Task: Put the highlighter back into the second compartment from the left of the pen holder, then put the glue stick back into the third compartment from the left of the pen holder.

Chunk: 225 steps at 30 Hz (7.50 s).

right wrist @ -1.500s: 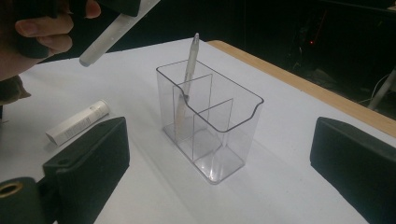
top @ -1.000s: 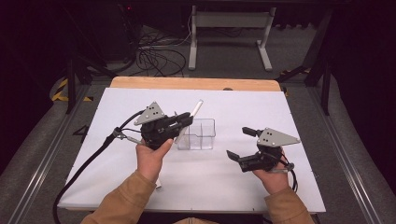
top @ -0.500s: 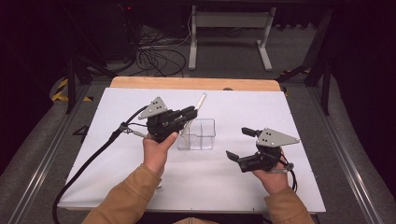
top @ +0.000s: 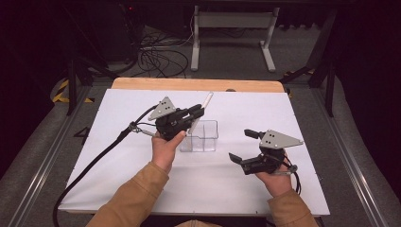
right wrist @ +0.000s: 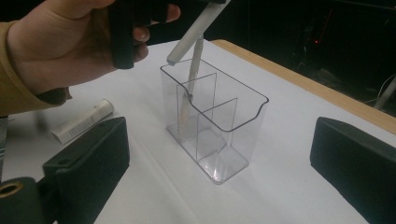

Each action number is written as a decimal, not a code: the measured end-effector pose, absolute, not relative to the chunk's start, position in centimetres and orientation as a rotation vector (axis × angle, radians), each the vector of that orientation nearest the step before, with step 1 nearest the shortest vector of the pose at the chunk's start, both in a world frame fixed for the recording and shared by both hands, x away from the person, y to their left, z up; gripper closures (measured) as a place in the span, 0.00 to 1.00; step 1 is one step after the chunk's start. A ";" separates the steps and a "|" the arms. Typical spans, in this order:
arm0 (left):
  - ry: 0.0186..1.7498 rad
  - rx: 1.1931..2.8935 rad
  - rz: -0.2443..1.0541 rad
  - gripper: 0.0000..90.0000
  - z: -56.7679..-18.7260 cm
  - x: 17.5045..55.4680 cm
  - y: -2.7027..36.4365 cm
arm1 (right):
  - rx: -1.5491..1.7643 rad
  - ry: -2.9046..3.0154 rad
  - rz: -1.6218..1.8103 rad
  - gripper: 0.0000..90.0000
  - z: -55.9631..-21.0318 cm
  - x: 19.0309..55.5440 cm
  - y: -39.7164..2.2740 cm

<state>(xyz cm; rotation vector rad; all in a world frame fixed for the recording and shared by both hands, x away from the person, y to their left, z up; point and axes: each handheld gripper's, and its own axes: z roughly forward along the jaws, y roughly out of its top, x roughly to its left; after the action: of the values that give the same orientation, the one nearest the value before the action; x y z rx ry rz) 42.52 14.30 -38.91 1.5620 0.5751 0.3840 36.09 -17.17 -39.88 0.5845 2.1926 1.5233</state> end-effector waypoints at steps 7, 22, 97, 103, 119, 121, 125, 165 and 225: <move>0.603 1.534 0.360 0.86 -39.6 43.4 13.9 | 0.574 2.200 1.526 0.06 -39.9 36.1 -17.0; 0.634 1.552 0.369 0.86 -40.8 44.1 13.4 | 0.564 2.198 1.545 0.06 -39.9 36.0 -16.8; 0.632 1.795 0.448 0.21 -39.4 33.7 25.2 | 0.673 2.053 1.625 0.01 -39.5 34.5 -15.6; 0.644 1.787 0.462 0.21 -40.1 32.7 26.1 | 0.627 2.099 1.578 0.13 -39.1 34.1 -15.2; 0.701 1.803 0.484 0.20 -41.4 31.0 28.3 | 0.558 2.163 1.533 0.30 -38.7 33.7 -13.7; 0.705 1.801 0.482 0.20 -41.5 30.9 28.5 | 0.553 2.162 1.527 0.31 -38.6 33.7 -13.6; 0.699 1.813 0.488 0.19 -41.6 30.7 28.6 | 0.565 2.197 1.514 0.33 -38.6 33.8 -13.2; 0.642 1.839 0.446 0.03 -42.2 29.7 30.0 | 0.618 2.483 1.438 0.33 -38.4 35.2 -7.5; 0.647 1.843 0.461 0.04 -42.4 29.0 31.4 | 0.793 2.764 1.193 0.43 -41.6 37.5 3.0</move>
<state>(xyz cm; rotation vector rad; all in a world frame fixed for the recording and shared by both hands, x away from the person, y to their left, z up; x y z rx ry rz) 28.98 31.35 -42.40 1.8426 0.6469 0.4607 37.50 2.99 -41.60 0.7927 2.7640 1.1928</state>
